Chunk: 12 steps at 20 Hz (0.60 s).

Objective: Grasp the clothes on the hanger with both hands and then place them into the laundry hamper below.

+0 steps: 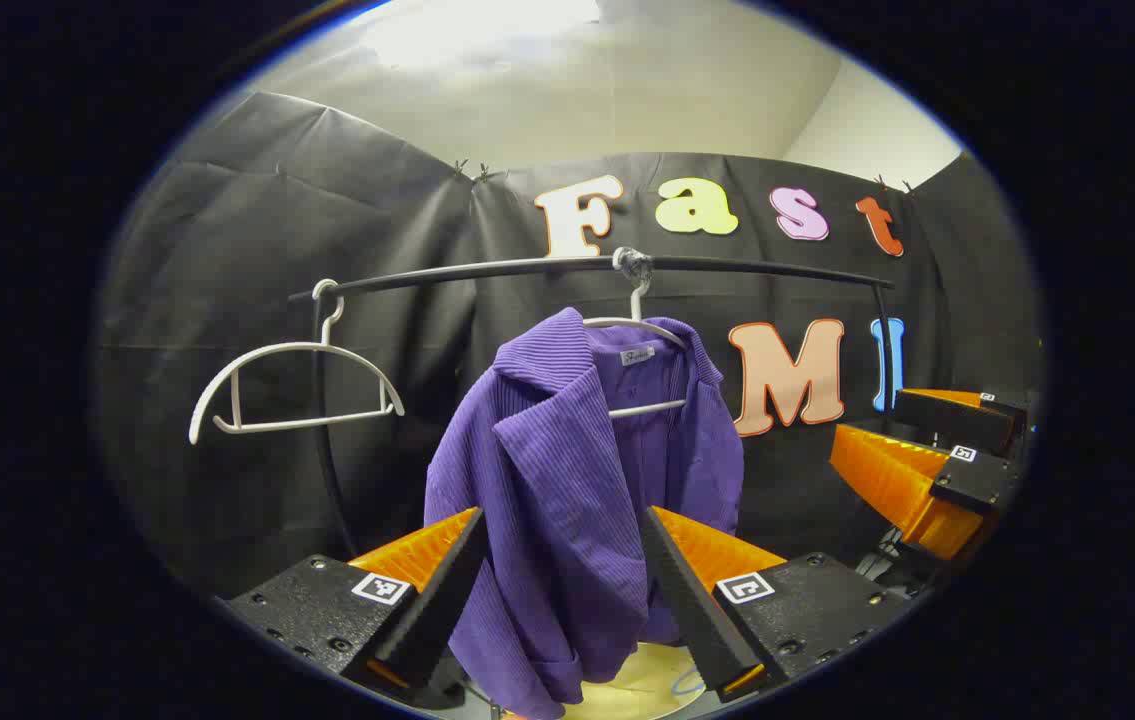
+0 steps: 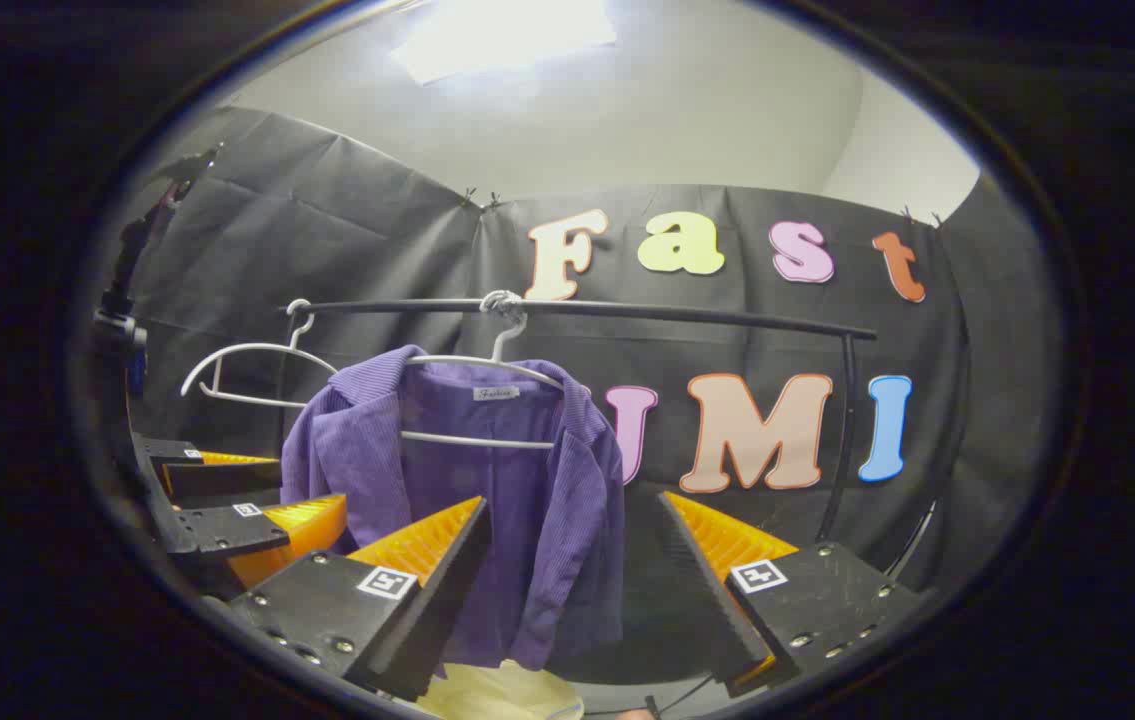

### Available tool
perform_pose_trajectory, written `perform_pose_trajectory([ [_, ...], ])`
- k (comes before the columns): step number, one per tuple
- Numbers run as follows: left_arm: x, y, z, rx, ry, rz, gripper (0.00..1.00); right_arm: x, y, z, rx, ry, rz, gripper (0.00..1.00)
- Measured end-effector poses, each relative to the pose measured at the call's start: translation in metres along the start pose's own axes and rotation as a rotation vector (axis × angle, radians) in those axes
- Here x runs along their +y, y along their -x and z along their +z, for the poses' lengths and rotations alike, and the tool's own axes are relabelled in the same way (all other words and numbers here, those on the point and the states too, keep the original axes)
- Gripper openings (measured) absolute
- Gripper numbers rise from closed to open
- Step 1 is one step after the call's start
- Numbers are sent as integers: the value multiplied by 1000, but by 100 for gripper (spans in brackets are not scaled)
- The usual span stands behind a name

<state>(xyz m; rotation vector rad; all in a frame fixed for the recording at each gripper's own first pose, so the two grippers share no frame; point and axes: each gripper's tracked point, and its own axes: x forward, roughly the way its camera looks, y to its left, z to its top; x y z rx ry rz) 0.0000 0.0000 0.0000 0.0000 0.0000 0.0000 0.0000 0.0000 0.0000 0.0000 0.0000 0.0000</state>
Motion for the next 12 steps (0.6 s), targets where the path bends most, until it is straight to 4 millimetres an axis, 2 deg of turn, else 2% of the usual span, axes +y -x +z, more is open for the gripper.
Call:
perform_pose_trajectory([
  [4, -1, 1, -6, 18, 15, 20, 96, -1, 3, -6, 23, -36, 18, 98],
  [5, -2, 1, -7, 23, 17, 22, 92, -3, 3, -7, 26, -37, 22, 98],
  [7, -4, 0, -9, 31, 17, 24, 95, -5, 1, -6, 23, -33, 24, 98],
  [12, -11, -4, -12, 35, 5, 24, 92, -9, -1, -6, 18, -30, 31, 98],
])
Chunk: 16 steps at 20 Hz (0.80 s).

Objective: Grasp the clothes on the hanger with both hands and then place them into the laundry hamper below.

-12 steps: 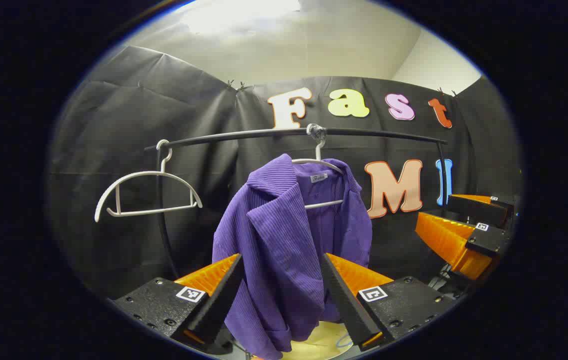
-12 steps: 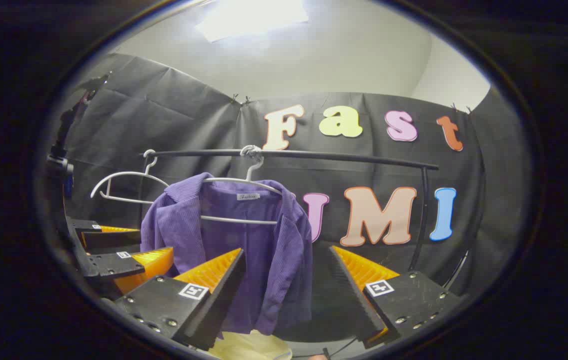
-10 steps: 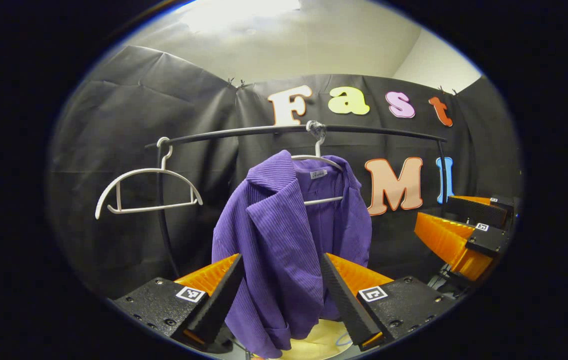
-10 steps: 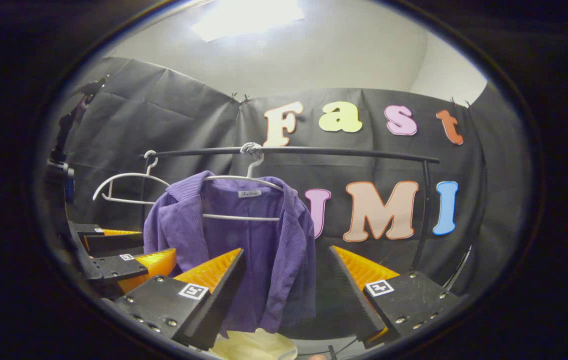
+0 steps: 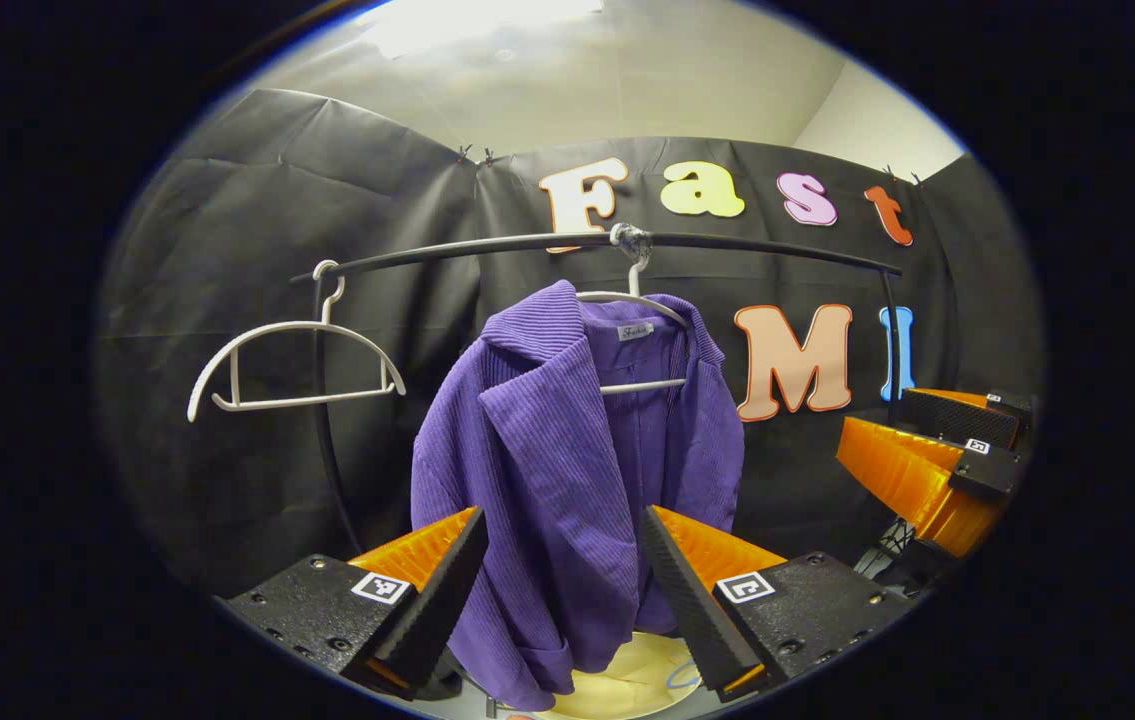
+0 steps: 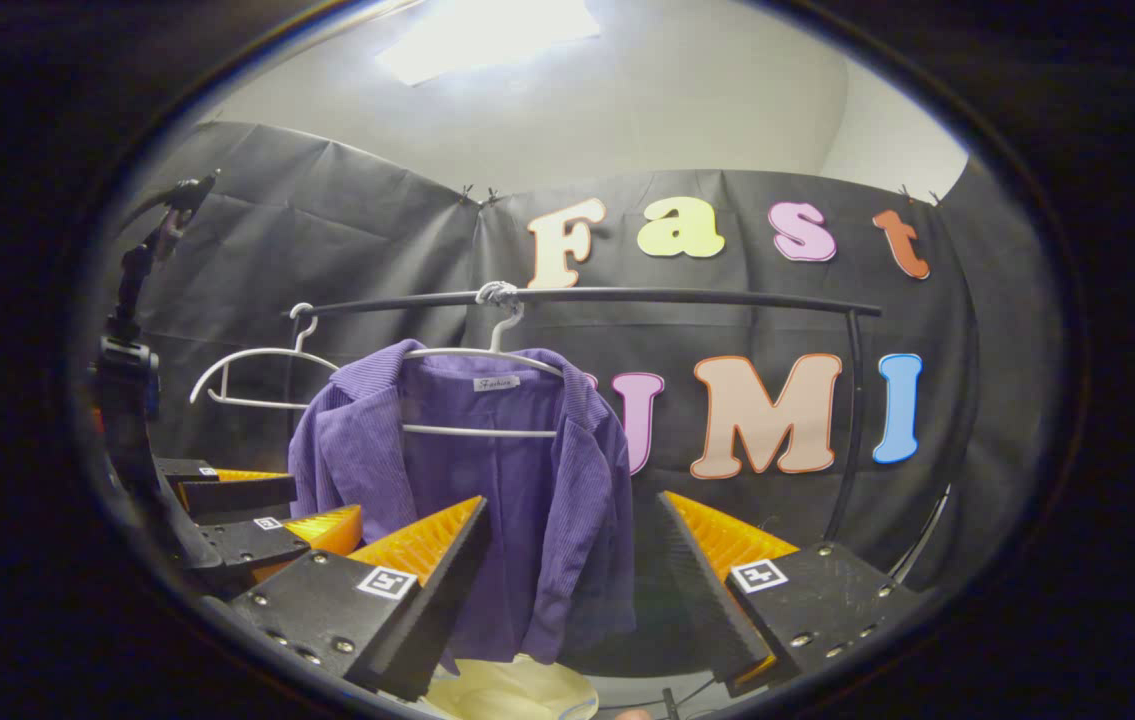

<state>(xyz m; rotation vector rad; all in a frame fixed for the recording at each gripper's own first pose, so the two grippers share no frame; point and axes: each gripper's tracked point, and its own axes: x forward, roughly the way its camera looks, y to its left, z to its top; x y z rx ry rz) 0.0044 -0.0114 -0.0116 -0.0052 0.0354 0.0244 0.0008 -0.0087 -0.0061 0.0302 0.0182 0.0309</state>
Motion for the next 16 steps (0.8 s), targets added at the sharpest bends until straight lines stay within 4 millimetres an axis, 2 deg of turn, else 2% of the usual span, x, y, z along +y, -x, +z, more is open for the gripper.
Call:
perform_pose_trajectory([
  [7, -12, -22, -17, 36, 17, -3, 92, -11, -5, -6, 6, -4, -15, 98],
  [8, -13, -27, -20, 39, 16, -1, 93, -14, -5, -6, 6, -1, -20, 94],
  [9, -14, -31, -23, 43, 12, 5, 96, -18, -6, -6, 5, 1, -27, 98],
  [10, -14, -37, -27, 51, 8, 14, 96, -22, -6, -5, 4, 2, -33, 94],
  [11, -13, -42, -30, 59, 6, 23, 93, -25, -7, -6, 2, 5, -38, 98],
  [13, -12, -53, -36, 69, 9, 39, 92, -34, -8, -5, 1, 16, -50, 98],
  [14, -11, -59, -38, 74, 9, 47, 96, -37, -9, -5, -1, 23, -56, 98],
  [16, -9, -66, -40, 74, 3, 67, 96, -43, -13, -5, -3, 33, -62, 94],
])
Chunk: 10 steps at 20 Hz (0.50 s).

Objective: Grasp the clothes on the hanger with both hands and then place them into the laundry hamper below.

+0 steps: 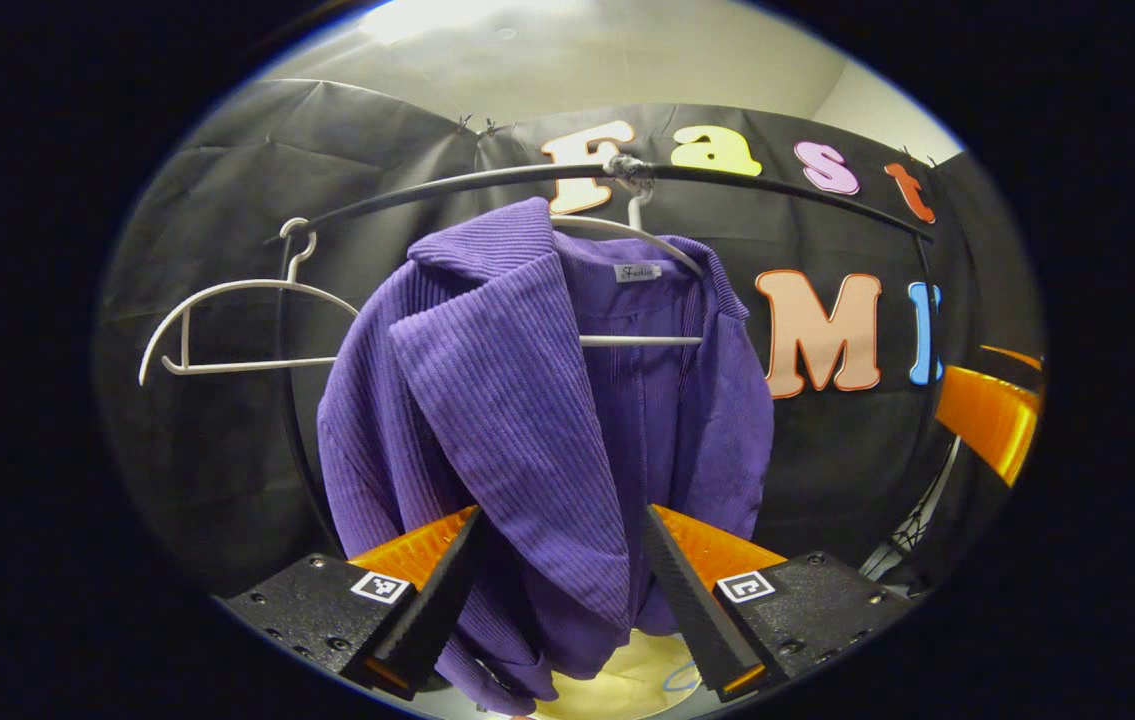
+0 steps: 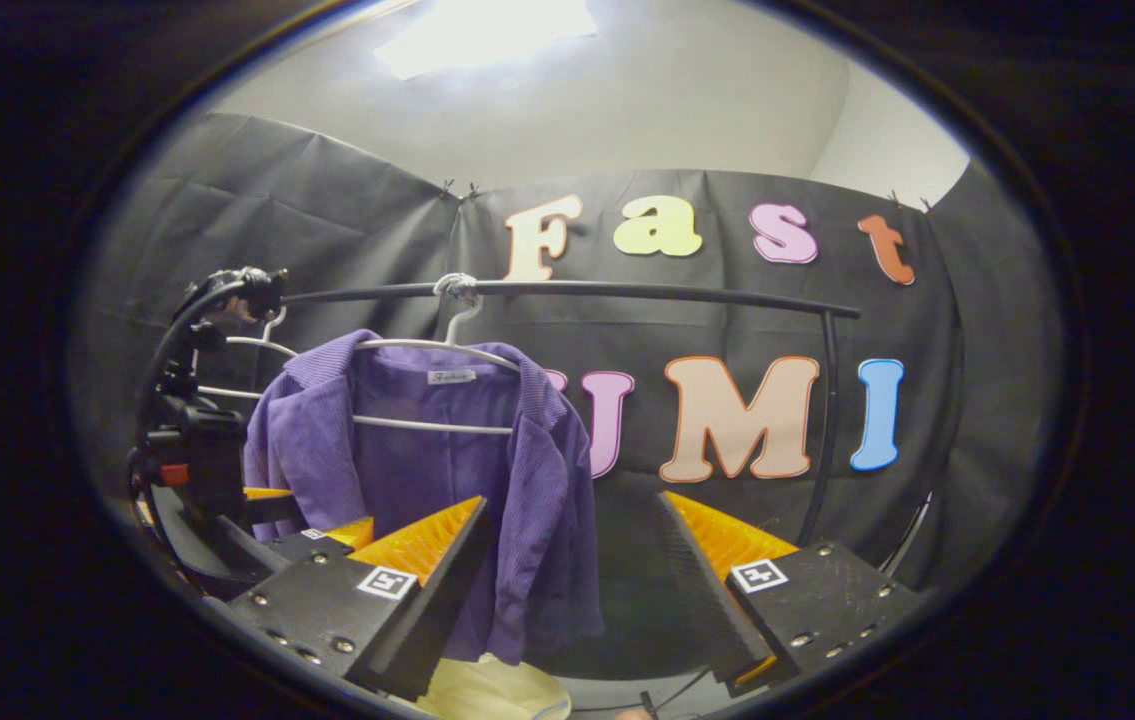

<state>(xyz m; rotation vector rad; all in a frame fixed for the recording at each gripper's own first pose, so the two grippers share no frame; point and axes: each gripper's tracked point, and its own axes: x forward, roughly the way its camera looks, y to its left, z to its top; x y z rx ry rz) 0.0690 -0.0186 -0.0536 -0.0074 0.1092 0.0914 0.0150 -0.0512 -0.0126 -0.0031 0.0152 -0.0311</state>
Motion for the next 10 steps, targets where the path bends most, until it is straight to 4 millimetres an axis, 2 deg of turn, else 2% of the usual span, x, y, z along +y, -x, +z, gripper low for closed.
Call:
perform_pose_trajectory([
  [1, 0, -3, 0, 0, -4, 5, 92, -1, -2, -1, -1, 2, -3, 98],
  [2, -1, -7, -2, 4, -10, 9, 94, -3, -4, -1, -1, 1, -3, 98],
  [3, 1, -10, -3, 4, -14, 15, 87, -3, -6, -3, -2, -1, -2, 94],
  [4, 1, -13, -2, 6, -15, 11, 80, -3, -9, -4, -1, -3, -1, 98],
  [6, -2, -16, -3, 14, -11, 1, 67, -1, -14, -8, 5, -5, 10, 98],
  [9, 0, -18, -6, 25, 2, -10, 37, 8, -21, -11, 7, -7, 38, 98],
  [10, 1, -18, -6, 26, 5, -8, 26, 11, -25, -13, 10, -8, 50, 94],
])
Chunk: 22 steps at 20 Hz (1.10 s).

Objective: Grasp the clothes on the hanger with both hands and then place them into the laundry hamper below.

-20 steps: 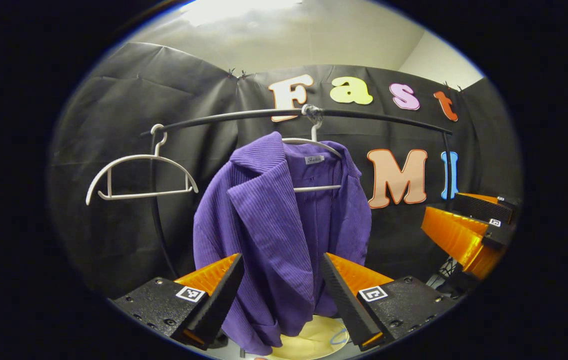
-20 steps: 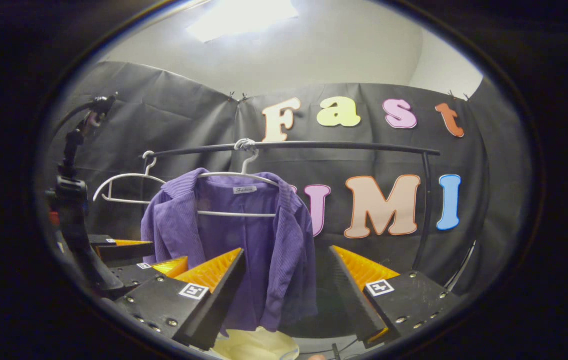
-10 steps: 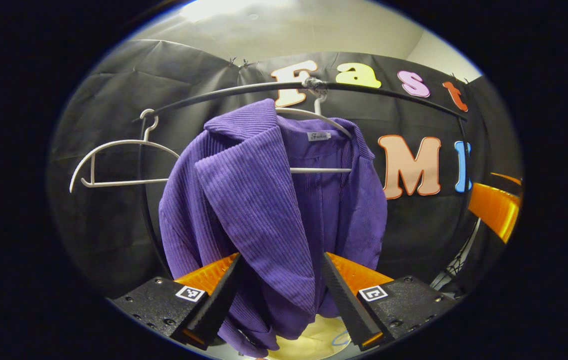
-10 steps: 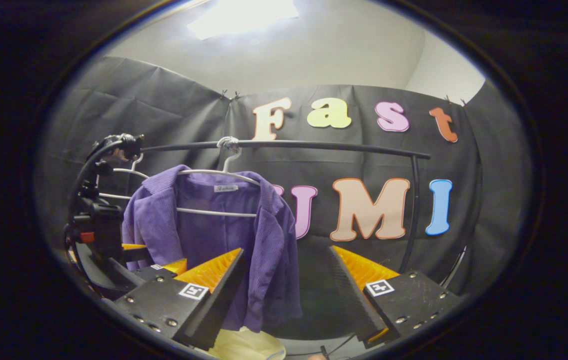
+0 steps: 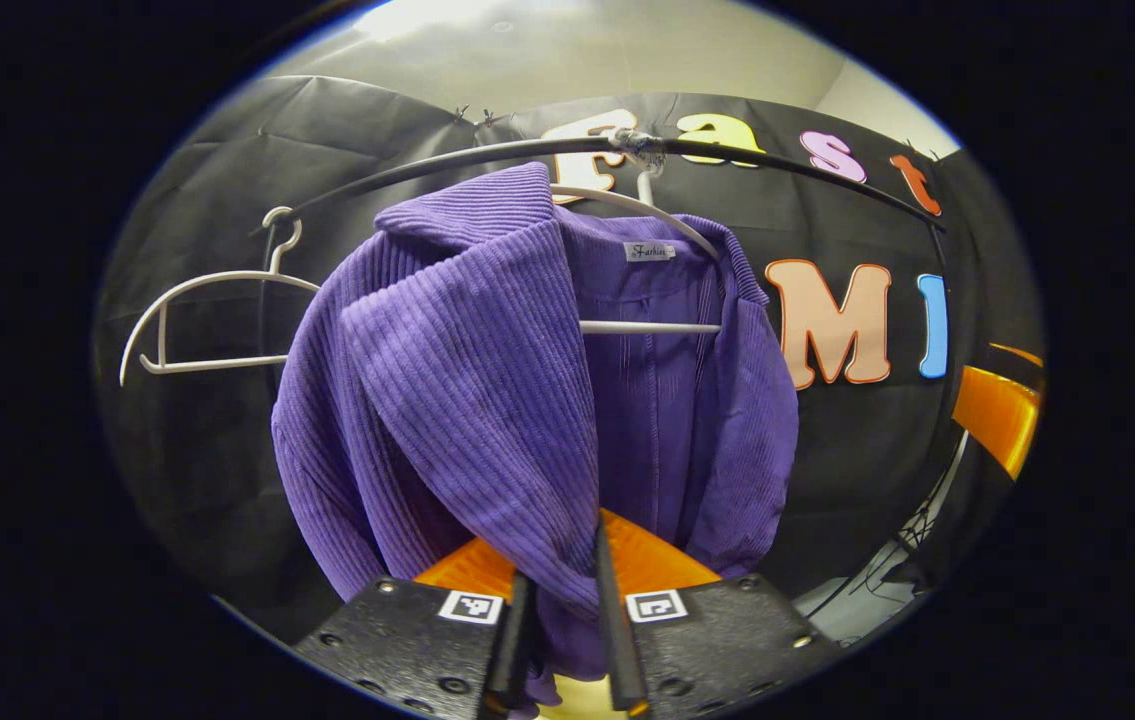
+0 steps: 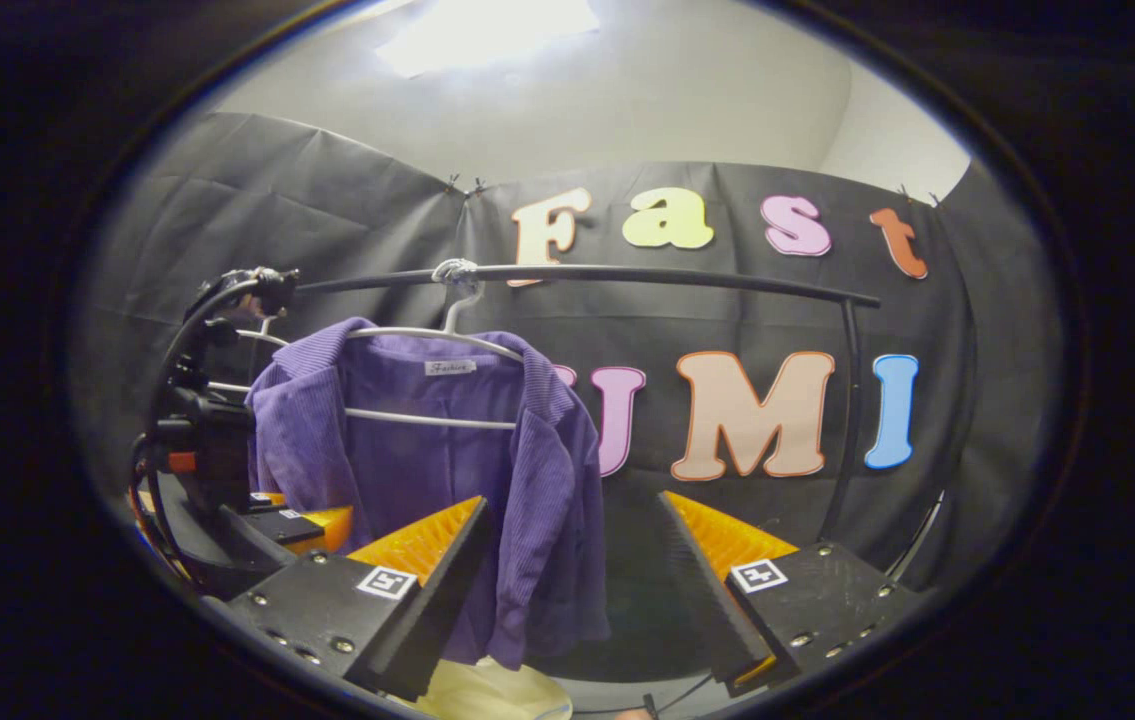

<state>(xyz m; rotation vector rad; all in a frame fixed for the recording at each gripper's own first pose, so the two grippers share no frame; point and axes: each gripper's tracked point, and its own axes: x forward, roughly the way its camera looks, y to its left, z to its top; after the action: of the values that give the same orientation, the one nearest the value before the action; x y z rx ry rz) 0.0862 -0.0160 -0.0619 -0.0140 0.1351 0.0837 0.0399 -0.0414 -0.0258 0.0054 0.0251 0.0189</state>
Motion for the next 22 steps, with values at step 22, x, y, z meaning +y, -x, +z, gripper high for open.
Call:
perform_pose_trajectory([
  [22, 49, 60, 64, -104, 91, 42, 3, 48, -114, -60, 84, 36, 162, 98],
])
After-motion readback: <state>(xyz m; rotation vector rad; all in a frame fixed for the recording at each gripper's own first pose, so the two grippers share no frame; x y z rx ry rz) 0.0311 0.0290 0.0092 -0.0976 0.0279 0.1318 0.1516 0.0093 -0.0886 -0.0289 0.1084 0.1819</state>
